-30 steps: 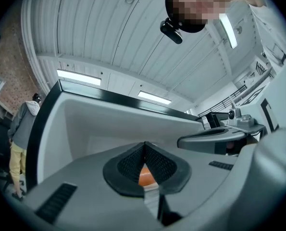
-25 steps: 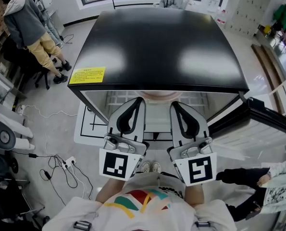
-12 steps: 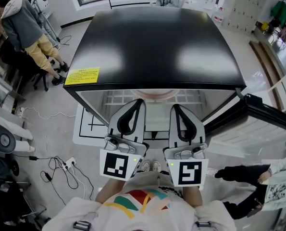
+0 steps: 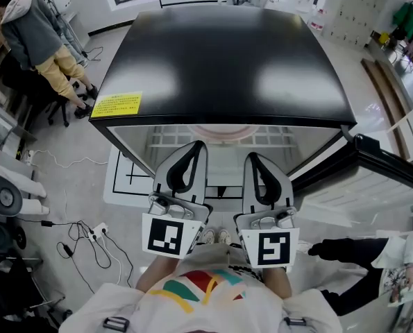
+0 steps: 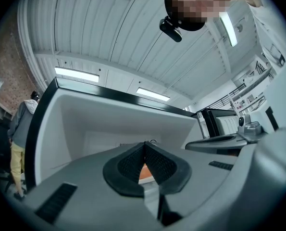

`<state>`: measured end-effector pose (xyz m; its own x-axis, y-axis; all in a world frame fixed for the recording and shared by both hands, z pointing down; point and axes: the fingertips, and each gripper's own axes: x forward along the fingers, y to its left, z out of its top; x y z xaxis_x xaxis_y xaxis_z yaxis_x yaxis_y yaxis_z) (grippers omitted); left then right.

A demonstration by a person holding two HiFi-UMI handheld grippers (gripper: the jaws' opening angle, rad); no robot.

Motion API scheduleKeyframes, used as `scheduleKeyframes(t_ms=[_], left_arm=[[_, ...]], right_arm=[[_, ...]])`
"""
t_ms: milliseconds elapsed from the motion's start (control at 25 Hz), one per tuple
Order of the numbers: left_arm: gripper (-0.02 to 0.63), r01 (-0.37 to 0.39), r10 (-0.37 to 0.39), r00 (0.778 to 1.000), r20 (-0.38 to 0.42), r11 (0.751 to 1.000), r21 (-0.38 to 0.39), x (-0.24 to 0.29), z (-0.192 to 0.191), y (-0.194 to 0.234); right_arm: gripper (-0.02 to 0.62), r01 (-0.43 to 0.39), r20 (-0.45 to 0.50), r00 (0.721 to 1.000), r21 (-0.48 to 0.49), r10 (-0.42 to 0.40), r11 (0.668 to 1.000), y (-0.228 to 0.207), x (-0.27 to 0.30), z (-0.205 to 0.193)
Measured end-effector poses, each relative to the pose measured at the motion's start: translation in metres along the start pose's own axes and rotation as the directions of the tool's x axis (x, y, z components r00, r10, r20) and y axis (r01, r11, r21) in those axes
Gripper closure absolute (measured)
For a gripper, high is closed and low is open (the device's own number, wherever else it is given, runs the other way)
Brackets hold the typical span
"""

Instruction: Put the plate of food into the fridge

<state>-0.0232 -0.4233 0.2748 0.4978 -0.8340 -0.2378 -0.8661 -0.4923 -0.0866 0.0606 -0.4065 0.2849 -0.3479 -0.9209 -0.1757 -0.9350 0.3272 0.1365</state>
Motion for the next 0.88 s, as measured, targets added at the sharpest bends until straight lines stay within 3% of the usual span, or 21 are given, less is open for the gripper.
scheduleKeyframes(t_ms=[880], left_arm=[[0.6, -0.01, 0.01, 1.0, -0.005, 1.0, -0.01, -0.002, -0.0002, 0.0001]], right_arm=[[0.595, -0.021, -0.035, 0.999, 0.016, 0.021, 1.0, 0.0022, -0.0004, -0.0087]])
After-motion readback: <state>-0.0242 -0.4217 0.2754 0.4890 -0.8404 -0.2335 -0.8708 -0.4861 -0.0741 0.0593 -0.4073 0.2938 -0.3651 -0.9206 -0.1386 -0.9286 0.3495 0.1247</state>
